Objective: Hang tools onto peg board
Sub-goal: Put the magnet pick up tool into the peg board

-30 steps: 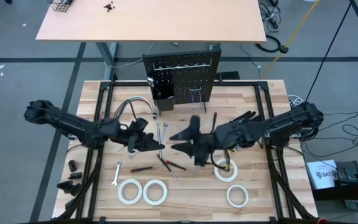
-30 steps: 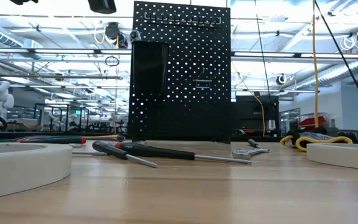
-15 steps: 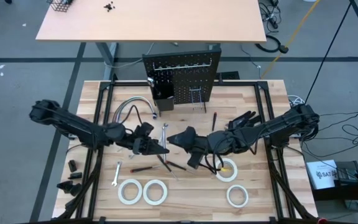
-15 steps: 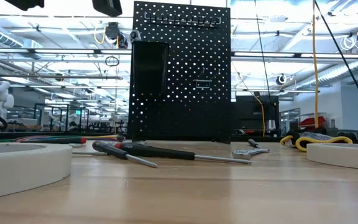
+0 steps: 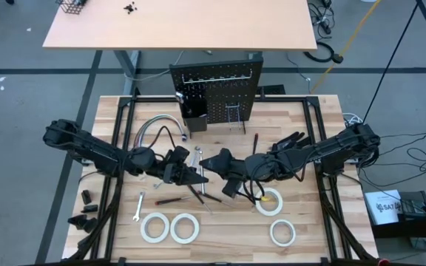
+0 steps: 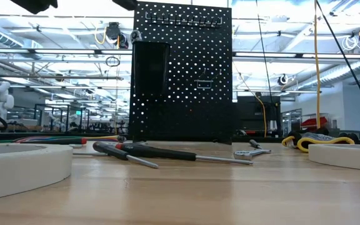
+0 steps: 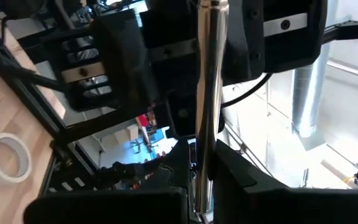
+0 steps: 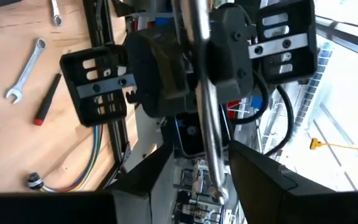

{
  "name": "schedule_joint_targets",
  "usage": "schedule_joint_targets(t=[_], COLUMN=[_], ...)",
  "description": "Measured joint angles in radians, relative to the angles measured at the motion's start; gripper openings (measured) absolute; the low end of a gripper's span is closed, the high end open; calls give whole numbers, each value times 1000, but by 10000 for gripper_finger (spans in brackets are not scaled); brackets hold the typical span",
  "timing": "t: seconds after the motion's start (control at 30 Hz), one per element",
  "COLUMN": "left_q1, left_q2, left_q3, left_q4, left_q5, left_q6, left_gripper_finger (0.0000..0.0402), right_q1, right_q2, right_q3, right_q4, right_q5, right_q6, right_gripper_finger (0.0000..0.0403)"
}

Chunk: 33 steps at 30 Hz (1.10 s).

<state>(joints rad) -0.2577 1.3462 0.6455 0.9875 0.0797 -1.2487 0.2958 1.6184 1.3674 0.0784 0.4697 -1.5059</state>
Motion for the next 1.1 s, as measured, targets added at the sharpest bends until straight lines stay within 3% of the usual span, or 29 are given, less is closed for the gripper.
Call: schedule_joint_targets(t=[0.47, 0.67, 0.87, 1.0, 1.1], left_q1=[7, 14, 14, 30, 64], left_q2=[59, 59, 59, 59, 54], left_q3=[40, 40, 41, 41, 41], left_q4=[-1, -1, 2, -1, 4], left_q5=[25, 25, 23, 28, 120], left_q6=[5, -1, -29, -1, 122], left_gripper_finger=[30, 35, 85, 107, 111], right_q1=[17, 27, 27, 27, 35], right_q2=[0, 0, 1, 1, -4], right_q3=[0, 0, 0, 0, -1], right_q4=[7, 4, -28, -46, -54], right_q5=[1, 3, 5, 11, 70], right_q6=[-26, -5, 62, 140, 266], right_gripper_finger=[140, 97, 22, 22, 22])
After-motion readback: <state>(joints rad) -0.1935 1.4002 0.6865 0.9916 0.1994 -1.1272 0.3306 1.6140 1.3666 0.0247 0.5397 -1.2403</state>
